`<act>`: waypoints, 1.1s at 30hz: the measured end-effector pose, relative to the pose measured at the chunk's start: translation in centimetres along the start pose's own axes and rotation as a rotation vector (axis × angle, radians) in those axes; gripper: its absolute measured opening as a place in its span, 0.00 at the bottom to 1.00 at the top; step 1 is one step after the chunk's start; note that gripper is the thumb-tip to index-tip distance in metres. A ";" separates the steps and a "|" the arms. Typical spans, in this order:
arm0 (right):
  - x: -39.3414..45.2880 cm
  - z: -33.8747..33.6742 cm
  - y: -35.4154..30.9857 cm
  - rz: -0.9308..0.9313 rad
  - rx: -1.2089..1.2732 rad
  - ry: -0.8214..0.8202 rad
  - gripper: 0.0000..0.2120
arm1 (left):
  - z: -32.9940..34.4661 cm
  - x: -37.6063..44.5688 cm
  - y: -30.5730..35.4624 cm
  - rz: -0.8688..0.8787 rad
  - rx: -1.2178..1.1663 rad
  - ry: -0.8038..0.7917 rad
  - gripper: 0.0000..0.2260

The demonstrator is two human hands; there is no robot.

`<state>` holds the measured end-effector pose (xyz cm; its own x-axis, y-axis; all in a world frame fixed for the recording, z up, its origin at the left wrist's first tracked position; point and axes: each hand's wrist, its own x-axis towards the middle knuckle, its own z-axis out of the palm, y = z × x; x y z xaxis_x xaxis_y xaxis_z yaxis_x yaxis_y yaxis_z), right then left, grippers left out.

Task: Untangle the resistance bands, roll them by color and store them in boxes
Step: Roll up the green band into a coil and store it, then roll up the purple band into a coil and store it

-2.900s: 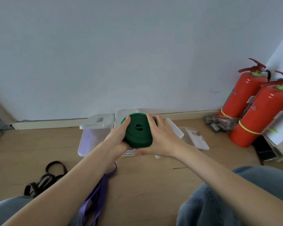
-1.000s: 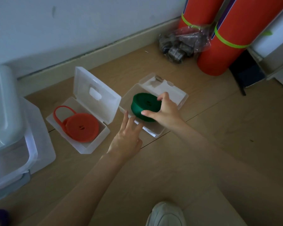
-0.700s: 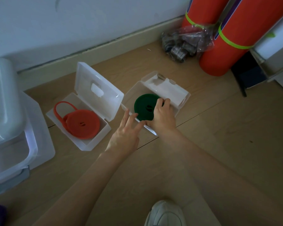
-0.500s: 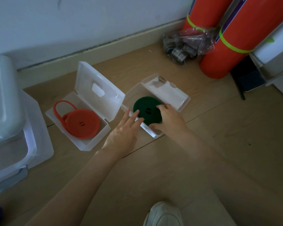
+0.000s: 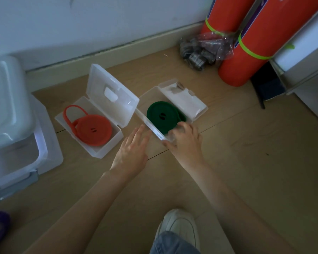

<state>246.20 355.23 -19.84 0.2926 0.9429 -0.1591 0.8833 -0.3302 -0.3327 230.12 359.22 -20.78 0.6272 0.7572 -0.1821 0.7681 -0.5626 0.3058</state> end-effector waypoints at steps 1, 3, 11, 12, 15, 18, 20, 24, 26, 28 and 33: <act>-0.7 0.2 0.1 -0.013 0.012 -0.007 0.14 | -0.1 -0.4 -0.1 0.001 0.018 -0.004 0.32; -1.0 0.6 -0.3 -0.043 -0.004 0.013 0.10 | -0.4 -1.0 -0.2 -0.002 0.036 0.008 0.30; 2.0 -0.4 -5.6 -0.064 -0.109 -0.085 0.07 | -3.4 -5.5 -1.8 -0.112 0.002 0.005 0.27; 1.1 -0.9 -6.1 -0.030 -0.064 -0.045 0.08 | -3.8 -6.5 -2.1 -0.149 -0.022 0.008 0.27; -2.7 -2.6 -8.7 -0.120 0.025 -0.062 0.13 | -5.0 -10.0 -2.9 -0.273 -0.100 0.005 0.25; -5.5 -4.6 -13.8 -0.386 0.033 -0.288 0.16 | -6.2 -14.4 -3.7 -0.411 -0.191 0.046 0.25; -7.0 -5.7 -17.7 -0.578 -0.048 -0.418 0.17 | -7.0 -17.9 -4.8 -0.492 -0.243 0.117 0.24; -9.6 -5.9 -23.2 -0.876 -0.393 -0.729 0.21 | -7.5 -24.9 -8.1 -0.664 -0.221 0.212 0.22; -10.3 -4.8 -25.7 -0.921 -0.529 -0.798 0.23 | -7.0 -28.1 -10.0 -0.770 -0.144 0.217 0.22; -10.9 -2.3 -28.3 -0.898 -0.547 -0.815 0.23 | -6.1 -31.0 -12.0 -0.917 -0.108 0.213 0.24; -12.6 7.2 -32.2 -0.722 -0.358 -0.848 0.27 | -2.3 -36.2 -15.2 -1.064 -0.141 -0.057 0.27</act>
<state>211.40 353.67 -13.80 -0.5380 0.5308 -0.6548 0.8369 0.4290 -0.3399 195.47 341.12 -16.63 -0.3472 0.8166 -0.4611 0.9035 0.4229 0.0688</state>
